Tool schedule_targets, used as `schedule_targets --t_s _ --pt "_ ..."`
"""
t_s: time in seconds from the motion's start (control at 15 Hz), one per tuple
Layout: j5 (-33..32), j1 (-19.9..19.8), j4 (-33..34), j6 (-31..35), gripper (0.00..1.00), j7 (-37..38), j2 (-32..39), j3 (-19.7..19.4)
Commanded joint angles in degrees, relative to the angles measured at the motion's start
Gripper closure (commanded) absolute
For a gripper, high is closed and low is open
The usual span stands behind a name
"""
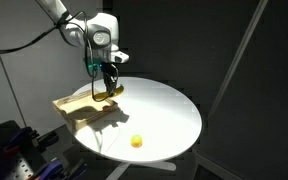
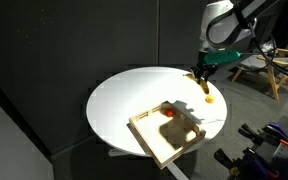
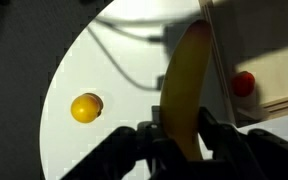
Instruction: Remove the banana from the wooden tray and put it on the table
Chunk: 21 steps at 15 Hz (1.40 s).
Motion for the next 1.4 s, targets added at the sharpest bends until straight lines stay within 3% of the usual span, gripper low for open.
schedule_targets --t_s 0.0,0.2,0.27,1.07,1.33 --pt "-0.01 -0.19 0.09 -0.16 0.6 -0.03 -0.02 0.18" --pt "-0.01 -0.19 0.09 -0.16 0.6 -0.03 -0.02 0.18" --pt "-0.02 -0.18 0.11 0.06 0.85 -0.13 -0.15 0.2" --pt "0.7 -1.42 8.57 -7.52 0.85 2.68 2.69 -1.59" --pt "0.65 -2.24 10.18 -6.24 0.85 2.08 5.0 -2.42"
